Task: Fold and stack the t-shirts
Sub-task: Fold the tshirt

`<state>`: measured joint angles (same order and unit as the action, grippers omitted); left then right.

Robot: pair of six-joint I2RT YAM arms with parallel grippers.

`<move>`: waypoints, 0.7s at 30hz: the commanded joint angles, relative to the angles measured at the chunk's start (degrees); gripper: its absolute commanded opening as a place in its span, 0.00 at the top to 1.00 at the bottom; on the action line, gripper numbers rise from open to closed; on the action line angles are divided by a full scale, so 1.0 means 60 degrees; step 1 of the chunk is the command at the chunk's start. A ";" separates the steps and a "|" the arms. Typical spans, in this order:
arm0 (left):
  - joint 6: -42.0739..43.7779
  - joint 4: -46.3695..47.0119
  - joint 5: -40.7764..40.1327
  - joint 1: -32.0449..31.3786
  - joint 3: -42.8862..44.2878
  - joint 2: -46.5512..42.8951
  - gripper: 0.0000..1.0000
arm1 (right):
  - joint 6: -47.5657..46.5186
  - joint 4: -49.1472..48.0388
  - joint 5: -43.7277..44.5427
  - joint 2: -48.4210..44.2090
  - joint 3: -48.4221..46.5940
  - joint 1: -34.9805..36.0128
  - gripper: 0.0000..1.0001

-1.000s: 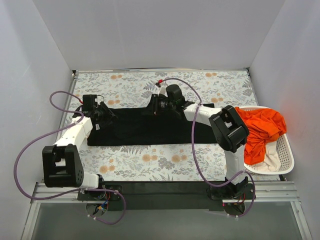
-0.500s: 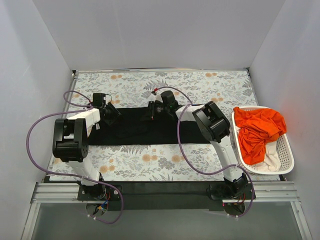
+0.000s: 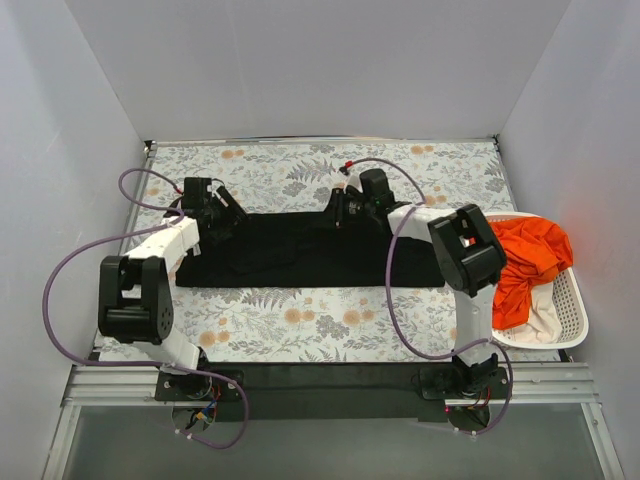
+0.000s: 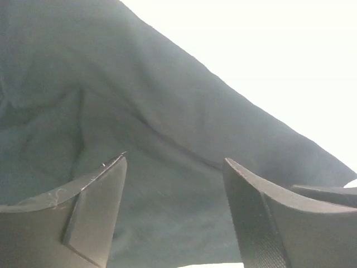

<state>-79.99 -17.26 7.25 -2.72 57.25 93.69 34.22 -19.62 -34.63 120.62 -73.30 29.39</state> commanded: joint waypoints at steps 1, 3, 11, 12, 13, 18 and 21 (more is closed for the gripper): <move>0.0016 -0.0666 -0.1453 -0.0875 0.0389 -0.1492 0.34 | -0.1818 0.1448 0.1226 -0.1790 0.0496 -0.0239 0.71; -0.0145 -0.1004 -0.2330 -0.1346 0.0404 -0.1786 0.33 | -0.2738 0.2284 0.1916 -0.2549 0.0819 -0.0240 0.70; -0.1185 -0.1621 -0.3082 -0.2563 0.0359 -0.0968 0.27 | -0.3842 0.5068 0.4818 -0.4691 0.2532 -0.0240 0.66; -0.1215 -0.1607 -0.3112 -0.2651 0.0432 -0.0807 0.27 | -0.3929 0.5187 0.4965 -0.4939 0.2664 -0.0254 0.66; -0.1229 -0.1621 -0.3141 -0.2797 0.0491 -0.0501 0.27 | -0.3974 0.5319 0.5082 -0.5029 0.2926 -0.0240 0.65; -0.1492 -0.1621 -0.3331 -0.3003 0.0654 0.0278 0.27 | -0.4223 0.5758 0.5625 -0.5279 0.3514 -0.0254 0.64; -0.1683 -0.1548 -0.3434 -0.3018 0.0551 0.0600 0.27 | -0.4384 0.5891 0.5728 -0.5177 0.3705 -0.0225 0.64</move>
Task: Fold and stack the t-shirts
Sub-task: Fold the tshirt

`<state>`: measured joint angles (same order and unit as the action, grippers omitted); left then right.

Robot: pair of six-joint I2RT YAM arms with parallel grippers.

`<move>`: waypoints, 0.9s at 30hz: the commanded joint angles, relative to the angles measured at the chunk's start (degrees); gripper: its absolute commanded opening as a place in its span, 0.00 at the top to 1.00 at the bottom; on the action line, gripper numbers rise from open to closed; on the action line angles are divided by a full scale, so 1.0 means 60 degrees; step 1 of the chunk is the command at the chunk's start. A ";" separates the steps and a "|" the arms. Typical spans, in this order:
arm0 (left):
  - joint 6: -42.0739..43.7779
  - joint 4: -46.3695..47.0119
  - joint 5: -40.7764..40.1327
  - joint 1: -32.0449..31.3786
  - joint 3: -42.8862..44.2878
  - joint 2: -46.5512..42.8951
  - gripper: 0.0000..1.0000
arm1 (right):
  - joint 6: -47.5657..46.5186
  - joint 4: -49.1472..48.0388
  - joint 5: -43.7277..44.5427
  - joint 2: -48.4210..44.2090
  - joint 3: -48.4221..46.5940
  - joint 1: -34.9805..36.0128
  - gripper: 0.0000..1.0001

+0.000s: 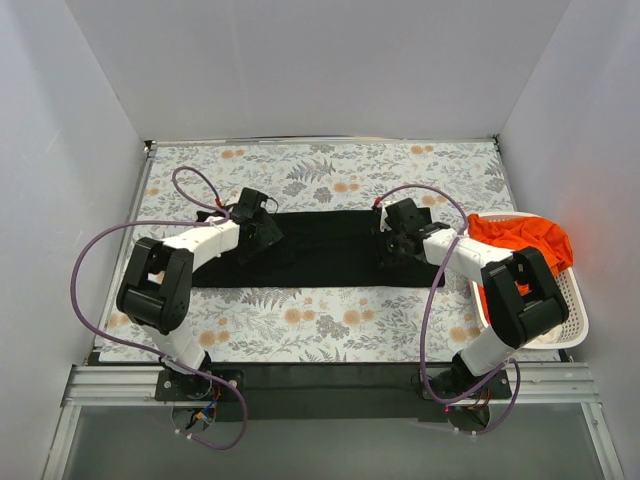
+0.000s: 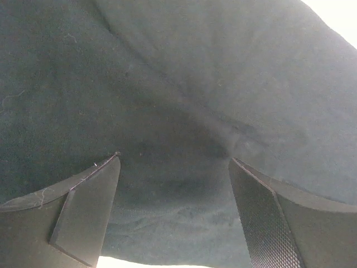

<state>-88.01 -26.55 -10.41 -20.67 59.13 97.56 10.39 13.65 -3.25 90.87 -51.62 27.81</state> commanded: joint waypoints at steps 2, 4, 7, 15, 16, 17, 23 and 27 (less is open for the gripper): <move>-0.0391 0.0044 -0.0476 -0.0027 0.0266 0.0247 0.27 | -0.0487 0.0435 0.0658 -0.0102 0.0165 0.0023 0.64; -0.0391 0.0059 -0.0447 -0.0027 0.0354 0.0482 0.28 | -0.0502 0.0566 0.0614 0.0118 0.0252 0.0052 0.64; -0.0289 0.0073 -0.0520 0.0002 0.0602 0.1009 0.28 | -0.0458 0.0858 0.0614 0.0309 0.0472 0.0198 0.63; 0.0560 -0.0160 -0.0740 0.0148 0.2417 0.2869 0.28 | 0.0200 0.2455 -0.0630 0.0543 0.0810 0.1851 0.62; 0.0692 -0.0219 -0.0783 0.0206 0.2739 0.3292 0.28 | 0.0375 0.2529 -0.0776 0.0543 0.0723 0.2492 0.62; 0.0838 -0.0248 -0.0827 0.0250 0.3018 0.3513 0.28 | 0.0711 0.2588 -0.1111 0.0616 0.0635 0.2846 0.61; 0.2785 -0.0234 -0.0901 0.0471 0.6062 0.5473 0.19 | 0.1344 0.2530 -0.2662 0.2458 -0.2241 0.5279 0.60; 0.4569 -0.0074 -0.0785 0.0471 0.8129 0.6678 0.08 | 0.1271 0.2617 -0.2418 0.3866 -0.4344 0.5838 0.61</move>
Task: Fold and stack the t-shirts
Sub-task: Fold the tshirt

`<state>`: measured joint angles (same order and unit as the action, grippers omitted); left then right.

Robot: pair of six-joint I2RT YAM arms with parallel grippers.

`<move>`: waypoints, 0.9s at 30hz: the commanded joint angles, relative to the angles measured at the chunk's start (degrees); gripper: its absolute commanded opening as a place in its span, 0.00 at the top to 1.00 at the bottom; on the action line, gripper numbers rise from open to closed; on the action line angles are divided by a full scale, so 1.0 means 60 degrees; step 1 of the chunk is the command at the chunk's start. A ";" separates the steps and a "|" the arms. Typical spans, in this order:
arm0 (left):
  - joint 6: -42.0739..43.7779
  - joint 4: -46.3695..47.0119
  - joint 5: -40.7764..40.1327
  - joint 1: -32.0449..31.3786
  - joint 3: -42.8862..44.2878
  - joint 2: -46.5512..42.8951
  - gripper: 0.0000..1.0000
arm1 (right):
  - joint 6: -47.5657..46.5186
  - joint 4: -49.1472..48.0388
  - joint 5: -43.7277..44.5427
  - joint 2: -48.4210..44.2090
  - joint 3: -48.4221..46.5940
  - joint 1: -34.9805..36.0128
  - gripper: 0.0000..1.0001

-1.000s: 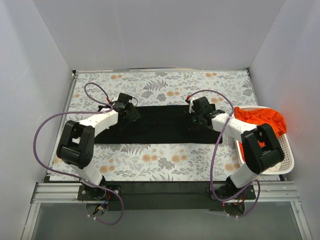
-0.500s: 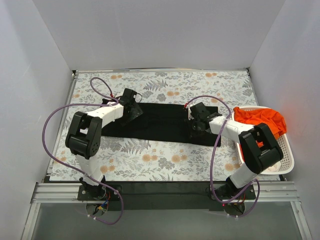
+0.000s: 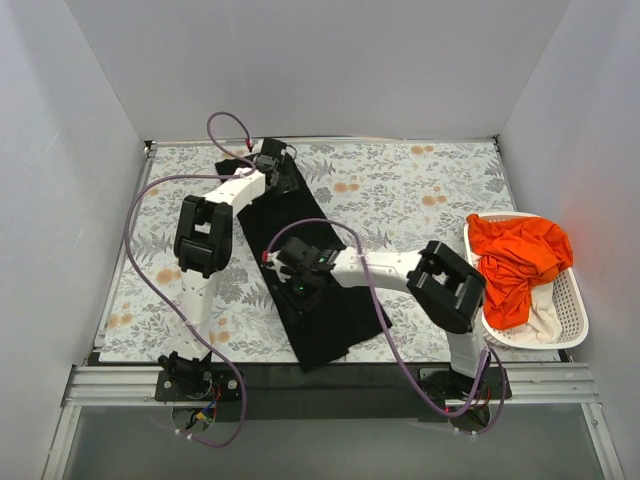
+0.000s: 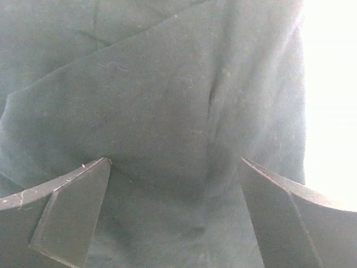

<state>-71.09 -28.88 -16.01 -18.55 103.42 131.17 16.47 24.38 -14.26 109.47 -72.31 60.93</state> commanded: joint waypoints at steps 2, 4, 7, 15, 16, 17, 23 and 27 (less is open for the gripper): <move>0.2295 0.0842 0.0105 0.0117 0.1410 0.1354 0.05 | 0.0244 0.0916 -0.0217 0.0827 -0.1291 0.0305 0.61; 0.2895 0.1412 0.0091 0.0132 0.1630 0.1516 0.02 | 0.0112 0.1164 0.0105 0.0623 -0.1614 0.0275 0.61; 0.3088 0.1766 0.0309 0.0117 0.1675 0.1182 0.02 | 0.0082 0.1239 0.0938 -0.0167 -0.1163 0.0261 0.61; 0.2255 0.2602 0.1115 0.0059 -0.0417 -0.1718 0.02 | -0.0049 0.1283 0.2652 -0.2775 0.0537 0.0100 0.61; 0.2152 0.2602 0.1116 0.0044 -0.0536 -0.1967 0.02 | -0.0064 0.1298 0.2713 -0.2863 0.0713 -0.0045 0.61; 0.2079 0.2602 0.1145 0.0030 -0.0682 -0.2492 0.02 | -0.0079 0.1298 0.2699 -0.2922 0.1019 -0.0119 0.61; 0.1741 0.2588 0.1204 -0.0029 -0.1854 -0.3916 0.02 | -0.0181 0.1225 0.2451 -0.2792 0.1549 -0.0252 0.68; 0.1376 0.2295 0.1233 -0.0044 -0.2615 -0.4867 0.02 | -0.0298 0.1064 0.2189 -0.2440 0.1768 -0.0252 0.74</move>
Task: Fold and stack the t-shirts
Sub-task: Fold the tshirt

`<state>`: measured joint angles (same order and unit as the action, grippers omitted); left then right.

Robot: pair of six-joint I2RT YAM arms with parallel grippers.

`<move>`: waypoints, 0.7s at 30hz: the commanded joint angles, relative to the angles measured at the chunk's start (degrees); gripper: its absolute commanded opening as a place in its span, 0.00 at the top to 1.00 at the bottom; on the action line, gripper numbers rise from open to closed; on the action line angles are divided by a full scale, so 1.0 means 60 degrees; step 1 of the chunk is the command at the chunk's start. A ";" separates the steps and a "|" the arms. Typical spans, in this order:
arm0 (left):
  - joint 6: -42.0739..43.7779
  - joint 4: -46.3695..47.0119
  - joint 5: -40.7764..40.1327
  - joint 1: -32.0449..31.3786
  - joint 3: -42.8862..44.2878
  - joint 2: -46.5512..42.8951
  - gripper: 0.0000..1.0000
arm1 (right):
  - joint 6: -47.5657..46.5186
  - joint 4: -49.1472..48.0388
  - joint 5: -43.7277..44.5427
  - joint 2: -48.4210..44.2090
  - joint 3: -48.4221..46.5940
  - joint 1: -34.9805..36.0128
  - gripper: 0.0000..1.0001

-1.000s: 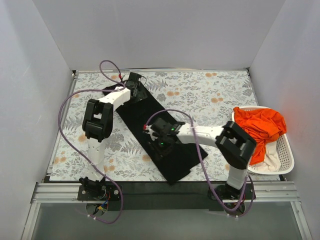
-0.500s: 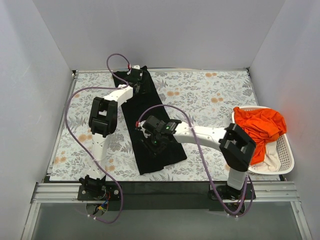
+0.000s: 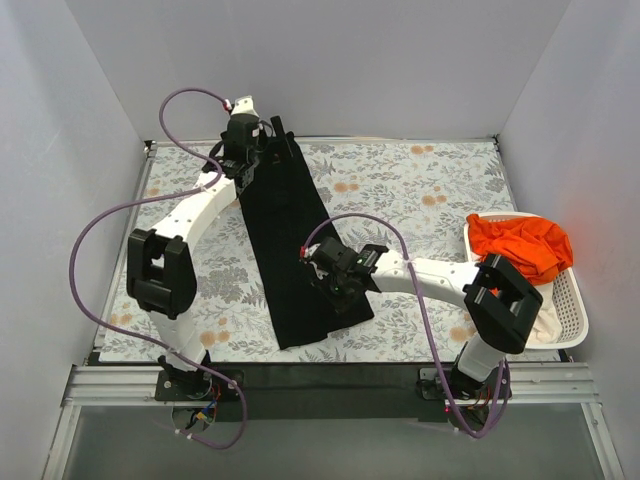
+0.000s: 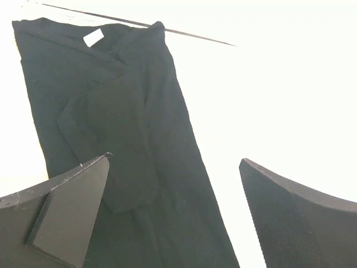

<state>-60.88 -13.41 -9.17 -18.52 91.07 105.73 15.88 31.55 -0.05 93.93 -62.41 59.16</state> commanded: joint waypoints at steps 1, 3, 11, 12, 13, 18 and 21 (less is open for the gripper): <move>-0.0428 -0.0459 0.0107 -0.0047 -0.0704 -0.0804 0.02 | -0.0229 -0.0160 -0.0268 0.0223 0.0148 0.0058 0.75; -0.0648 -0.0693 0.0093 -0.0047 -0.1216 -0.1199 0.02 | -0.0244 -0.0161 -0.0445 0.0370 0.0206 0.0101 0.76; -0.1701 -0.2320 -0.0215 -0.0091 -0.3398 -0.3614 0.02 | -0.0185 0.0190 -0.0606 0.0516 0.0412 0.0643 0.69; -0.1761 -0.2408 -0.0171 -0.0106 -0.3879 -0.3807 0.02 | -0.0171 0.0365 -0.0577 0.0531 0.0383 0.0716 0.69; -0.1820 -0.2583 -0.0113 -0.0135 -0.4159 -0.3997 0.02 | -0.0185 0.0454 -0.0562 0.0531 0.0368 0.0760 0.68; -0.2654 -0.3476 0.0018 -0.0208 -0.5391 -0.5022 0.02 | -0.0054 0.0572 0.0255 -0.0331 0.0324 0.0790 0.66; -0.3313 -0.4281 0.0326 -0.0383 -0.5948 -0.5520 0.02 | 0.0049 0.0659 0.1077 -0.0990 0.0251 0.0557 0.63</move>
<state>-75.75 -32.36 -8.54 -19.77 57.80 76.07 15.18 34.44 0.84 93.73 -60.10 63.68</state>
